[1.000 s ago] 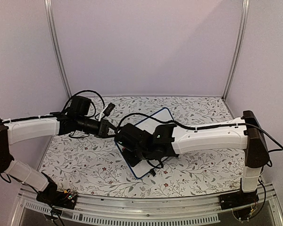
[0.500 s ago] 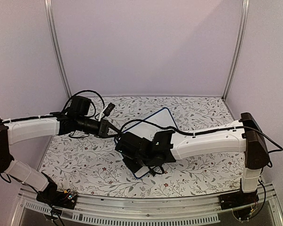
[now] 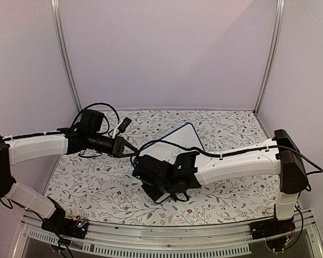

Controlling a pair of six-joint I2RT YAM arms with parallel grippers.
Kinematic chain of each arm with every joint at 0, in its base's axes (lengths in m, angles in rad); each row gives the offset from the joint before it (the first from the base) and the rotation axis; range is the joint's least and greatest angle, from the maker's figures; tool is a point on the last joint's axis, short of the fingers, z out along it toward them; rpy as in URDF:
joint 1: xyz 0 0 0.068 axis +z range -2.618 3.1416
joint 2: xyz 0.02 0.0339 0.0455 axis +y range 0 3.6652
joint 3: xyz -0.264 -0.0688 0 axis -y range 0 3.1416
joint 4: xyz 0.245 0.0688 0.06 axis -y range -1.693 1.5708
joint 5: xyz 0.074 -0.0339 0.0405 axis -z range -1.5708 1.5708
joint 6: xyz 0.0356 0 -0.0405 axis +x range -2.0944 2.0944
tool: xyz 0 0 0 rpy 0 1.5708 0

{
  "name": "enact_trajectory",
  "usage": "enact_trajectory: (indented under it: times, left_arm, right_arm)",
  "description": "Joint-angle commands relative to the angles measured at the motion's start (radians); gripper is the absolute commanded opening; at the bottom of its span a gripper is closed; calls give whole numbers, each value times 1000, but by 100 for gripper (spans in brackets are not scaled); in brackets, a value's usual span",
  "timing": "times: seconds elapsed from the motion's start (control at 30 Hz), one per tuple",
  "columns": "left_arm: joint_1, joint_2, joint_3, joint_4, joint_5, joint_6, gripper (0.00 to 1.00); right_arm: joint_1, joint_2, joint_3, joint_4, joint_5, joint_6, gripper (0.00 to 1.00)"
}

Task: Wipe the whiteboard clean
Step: Erase the whiteboard at the center of the board.

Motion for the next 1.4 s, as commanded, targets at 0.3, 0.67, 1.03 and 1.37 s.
enact_trajectory:
  times: [0.3,0.67,1.03,1.37]
  left_arm:
    - [-5,8,-6,11,-9,-20,0]
    - [-5,3,-6,11,-4,-20,0]
    - [-5,-7,-9,19,-2,-23,0]
    - [-5,-7,-10,25,2,-26,0]
  right_arm:
    - [-78,16,118,4,27,-128,21]
    - [-107,26,66,14,-26,-136,21]
    - [-108,-45,-105,6,-91,-53,20]
    - [-109,-30,-9,-16,-44,-76,20]
